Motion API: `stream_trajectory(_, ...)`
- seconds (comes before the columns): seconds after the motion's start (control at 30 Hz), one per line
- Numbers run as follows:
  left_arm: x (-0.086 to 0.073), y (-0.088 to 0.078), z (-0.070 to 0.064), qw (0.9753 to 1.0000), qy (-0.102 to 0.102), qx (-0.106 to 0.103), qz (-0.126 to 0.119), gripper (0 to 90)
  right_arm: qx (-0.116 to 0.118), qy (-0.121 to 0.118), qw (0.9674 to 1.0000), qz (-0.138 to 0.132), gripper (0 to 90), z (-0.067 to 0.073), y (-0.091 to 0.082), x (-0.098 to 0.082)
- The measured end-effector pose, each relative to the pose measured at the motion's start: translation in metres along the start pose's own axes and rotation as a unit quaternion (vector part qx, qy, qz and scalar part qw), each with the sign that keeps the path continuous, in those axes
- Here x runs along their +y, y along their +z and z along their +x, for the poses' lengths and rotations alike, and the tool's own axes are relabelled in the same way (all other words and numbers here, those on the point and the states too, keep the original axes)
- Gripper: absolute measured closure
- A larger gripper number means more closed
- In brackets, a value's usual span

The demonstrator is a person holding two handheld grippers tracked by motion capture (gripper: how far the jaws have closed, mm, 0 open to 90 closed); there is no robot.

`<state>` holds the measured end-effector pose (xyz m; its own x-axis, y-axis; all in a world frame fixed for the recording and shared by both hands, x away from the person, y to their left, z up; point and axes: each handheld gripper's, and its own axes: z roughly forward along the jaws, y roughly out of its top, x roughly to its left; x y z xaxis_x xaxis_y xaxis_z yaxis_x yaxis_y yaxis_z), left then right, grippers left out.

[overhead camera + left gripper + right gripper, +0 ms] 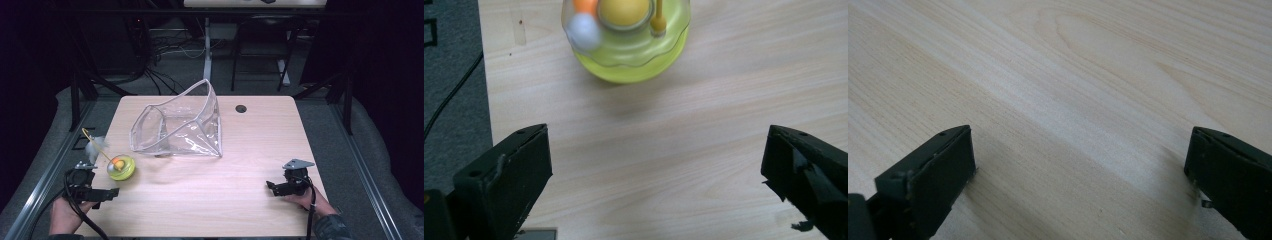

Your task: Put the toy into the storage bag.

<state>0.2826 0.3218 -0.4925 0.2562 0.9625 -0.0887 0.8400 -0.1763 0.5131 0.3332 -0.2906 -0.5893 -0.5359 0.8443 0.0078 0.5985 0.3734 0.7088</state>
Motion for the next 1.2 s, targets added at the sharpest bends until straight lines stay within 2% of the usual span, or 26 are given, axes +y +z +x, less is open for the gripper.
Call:
stream_trajectory(0.1, 0.002, -0.004, -0.001, 1.0000, 0.001, -0.008, -0.003, 0.1, 0.000, 0.000, 1.0000, 0.000, 0.0, 0.000, 0.000, 0.000)
stream_trajectory(0.27, 0.007, -0.007, 0.000, 0.9999, 0.005, -0.008, -0.003, 0.0, -0.001, 0.000, 1.0000, 0.000, 0.0, 0.000, 0.000, 0.000)
stream_trajectory(0.6, 0.032, -0.026, 0.002, 0.9995, 0.023, -0.013, -0.019, 0.4, 0.000, -0.001, 1.0000, 0.000, 0.0, 0.000, 0.000, 0.000)
stream_trajectory(0.87, 0.046, -0.030, 0.005, 0.9992, 0.032, -0.016, -0.015, 0.3, -0.001, -0.002, 1.0000, 0.002, 0.0, 0.000, 0.000, 0.000)
stream_trajectory(1.1, 0.057, -0.035, 0.009, 0.9991, 0.026, -0.026, -0.021, 0.3, 0.000, -0.003, 1.0000, 0.001, 0.0, 0.000, 0.000, 0.000)
stream_trajectory(1.2, 0.061, -0.037, 0.010, 0.9991, 0.030, -0.026, -0.016, 0.2, -0.001, -0.002, 1.0000, 0.003, 0.0, 0.000, -0.001, 0.000)
